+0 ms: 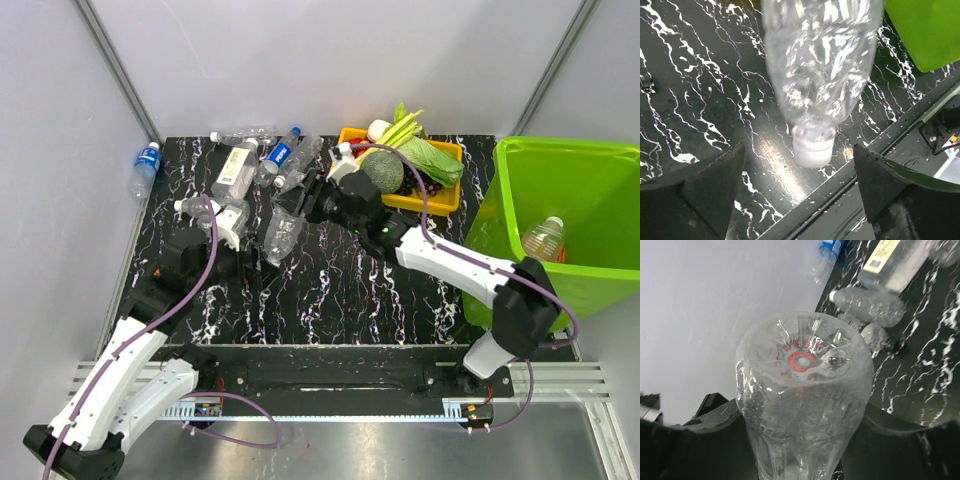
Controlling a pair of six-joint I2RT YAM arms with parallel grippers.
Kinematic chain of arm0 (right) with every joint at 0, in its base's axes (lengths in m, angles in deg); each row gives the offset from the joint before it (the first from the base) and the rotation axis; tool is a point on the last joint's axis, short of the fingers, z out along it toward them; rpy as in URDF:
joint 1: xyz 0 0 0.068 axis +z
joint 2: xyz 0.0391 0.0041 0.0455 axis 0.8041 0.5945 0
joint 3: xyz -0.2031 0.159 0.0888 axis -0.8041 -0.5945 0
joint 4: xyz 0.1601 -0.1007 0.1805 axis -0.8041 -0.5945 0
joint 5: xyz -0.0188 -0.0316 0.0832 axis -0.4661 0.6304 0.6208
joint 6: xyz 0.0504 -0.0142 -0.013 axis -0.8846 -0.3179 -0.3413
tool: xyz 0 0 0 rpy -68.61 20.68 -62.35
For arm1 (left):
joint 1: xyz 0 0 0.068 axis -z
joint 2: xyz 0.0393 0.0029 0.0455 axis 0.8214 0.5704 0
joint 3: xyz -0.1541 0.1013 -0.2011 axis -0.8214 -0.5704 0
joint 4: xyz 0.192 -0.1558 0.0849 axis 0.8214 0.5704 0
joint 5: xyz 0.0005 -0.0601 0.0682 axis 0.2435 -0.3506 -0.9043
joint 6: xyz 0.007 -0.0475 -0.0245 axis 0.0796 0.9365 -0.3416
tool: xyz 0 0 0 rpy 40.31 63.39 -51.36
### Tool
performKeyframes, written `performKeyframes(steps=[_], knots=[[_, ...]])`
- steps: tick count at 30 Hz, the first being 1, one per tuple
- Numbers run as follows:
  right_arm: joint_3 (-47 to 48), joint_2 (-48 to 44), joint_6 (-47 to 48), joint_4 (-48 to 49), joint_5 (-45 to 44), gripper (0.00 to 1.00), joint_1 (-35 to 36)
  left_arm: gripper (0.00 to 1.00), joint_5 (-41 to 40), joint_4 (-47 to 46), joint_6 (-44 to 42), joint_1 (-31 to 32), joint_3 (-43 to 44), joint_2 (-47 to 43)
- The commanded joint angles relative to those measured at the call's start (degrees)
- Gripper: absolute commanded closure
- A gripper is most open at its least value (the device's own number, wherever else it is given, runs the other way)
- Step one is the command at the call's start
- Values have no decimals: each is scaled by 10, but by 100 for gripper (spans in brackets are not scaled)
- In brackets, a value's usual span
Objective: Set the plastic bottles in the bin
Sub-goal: Place the plastic bottle in the trash bin.
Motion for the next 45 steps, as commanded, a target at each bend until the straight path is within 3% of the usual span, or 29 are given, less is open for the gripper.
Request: performKeyframes(steps=[1,8,12,18,24,29,34,39,45], knots=[[-17,-92,87,55,-83,58,-13,3,-6,-21,1,2,9,-5],[-50,-193,208,34,-195,60,-20,1,-21,-17,2,1,10,-5],[-26,-261,364,-19,-321,60,-20,1,-27,-16,2,2,10,0],[-5,-337,614,-4,-472,60,-21,1,-31,-15,1,2,10,3],[40,-356,854,56,-558,59,-33,1,-37,-15,1,2,11,4],[60,-362,976,94,-576,60,-77,1,-49,-9,2,2,14,1],[41,-365,1005,63,-579,56,-160,1,-45,-9,1,2,14,5],[13,-367,975,15,-592,44,-204,1,-42,-9,1,2,13,5],[20,-365,936,-22,-593,13,-225,1,-46,-9,1,2,13,6]])
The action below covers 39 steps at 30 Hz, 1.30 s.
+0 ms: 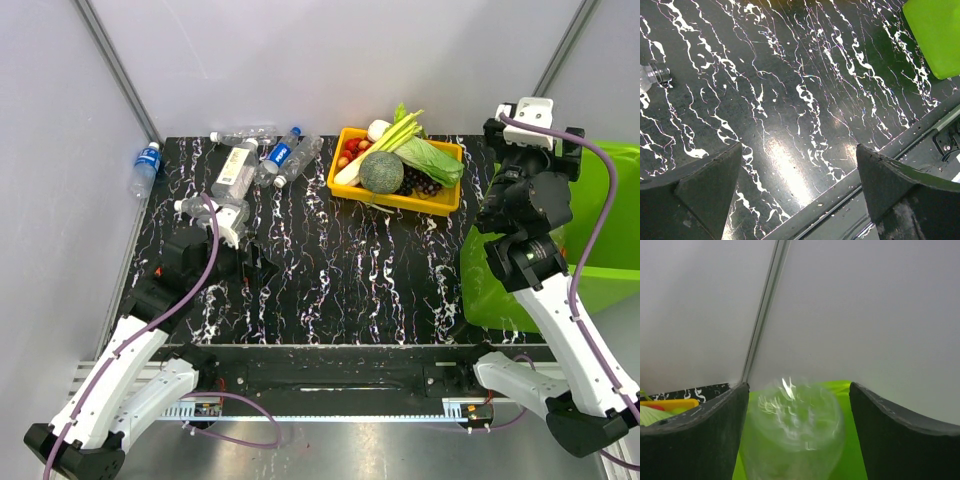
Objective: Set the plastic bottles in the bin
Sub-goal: Place the plastic bottle in the trash bin, then pick up the plastic bottle at the center of the board.
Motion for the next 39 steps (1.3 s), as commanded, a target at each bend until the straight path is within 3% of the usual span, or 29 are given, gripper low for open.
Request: performKeyframes(steps=[1,3,13,20,23,31,35,39], knots=[[17,-2,-25,-24,-15,7,-8,1,-16,-11,-1,2,13,1],[31,2,-41,-46,-14,1,-8,1,-31,-5,0,2,17,2],[124,19,-268,-278,127,1,-7,1,-136,17,10,2,26,-7],[192,76,-414,-445,350,13,-6,1,-224,29,22,1,28,-14],[244,130,-460,-502,395,16,10,1,-252,37,26,1,32,-3],[215,191,-503,-482,389,18,138,1,-413,72,113,-9,44,26],[171,208,-557,-455,417,18,174,1,-438,80,197,-21,50,26],[116,223,-588,-429,433,17,208,1,-397,42,285,-61,53,59]])
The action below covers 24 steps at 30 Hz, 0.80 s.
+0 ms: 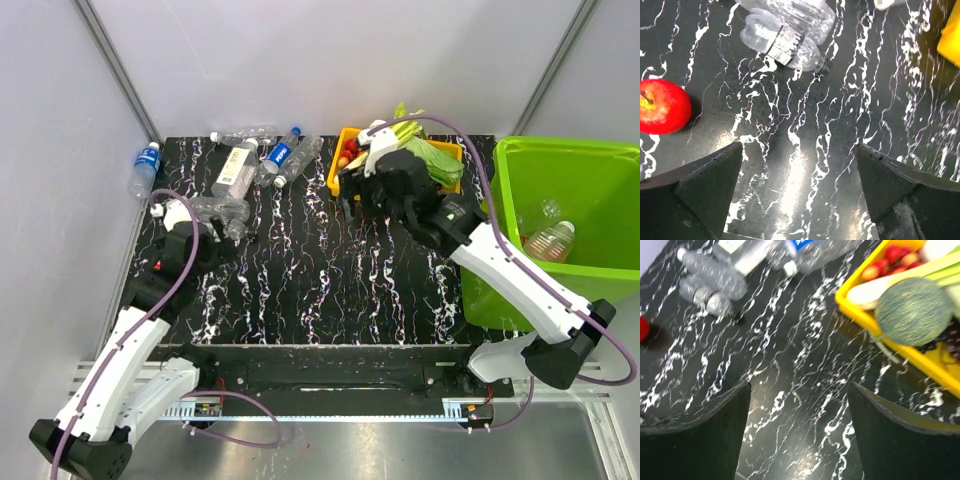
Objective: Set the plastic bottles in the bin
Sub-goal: Pick up the plastic bottle at the center of the board.
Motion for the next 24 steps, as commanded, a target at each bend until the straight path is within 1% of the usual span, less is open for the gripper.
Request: performKeyframes(steps=[1,3,5,7,9,11,13,15,17,20,24], knots=[[-45,13,-59,36,24,16,34,1,9,-46,121,-49,35,47],[-66,9,-71,32,19,12,44,1,52,-54,141,-89,51,90],[-93,-1,-77,36,23,1,49,3,103,-62,164,-131,66,133],[-116,-12,-85,34,22,0,50,8,152,-81,181,-169,72,170],[-131,-20,-89,22,3,1,51,13,174,-107,190,-189,74,202],[-147,-28,-105,17,-40,1,50,15,150,-127,202,-191,81,234],[-162,-38,-122,25,-81,0,50,15,132,-127,235,-205,89,269],[-181,-54,-106,44,-89,1,50,16,148,-152,260,-219,88,300],[-193,-76,-114,51,-110,1,50,17,135,-163,280,-237,88,329],[-203,-120,-130,56,-96,1,49,18,114,-182,294,-248,90,363],[-232,-173,-127,92,-59,1,50,19,112,-210,295,-257,99,409]])
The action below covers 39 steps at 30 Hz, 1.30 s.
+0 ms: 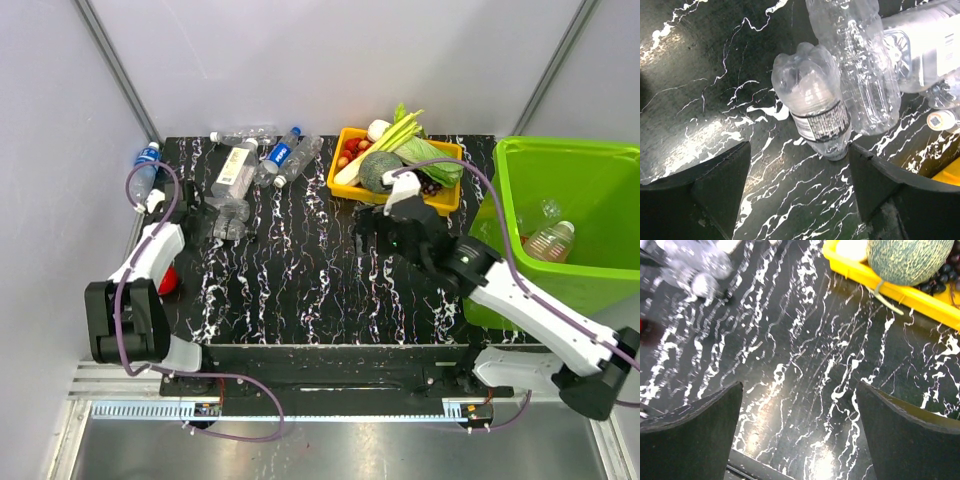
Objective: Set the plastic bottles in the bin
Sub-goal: Pick up the plastic bottle at the center of the board.
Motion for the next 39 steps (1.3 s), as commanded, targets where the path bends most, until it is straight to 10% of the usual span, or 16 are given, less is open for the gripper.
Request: performKeyframes(steps=[1,18,39], knots=[[-22,-67,-12,68,13,1,1,19,-12,-67,18,-11,40,43],[-20,-33,11,78,15,0,2,34,55,-61,4,-24,44,176],[-67,-33,-30,148,111,1,2,62,231,-54,-166,81,0,-77]])
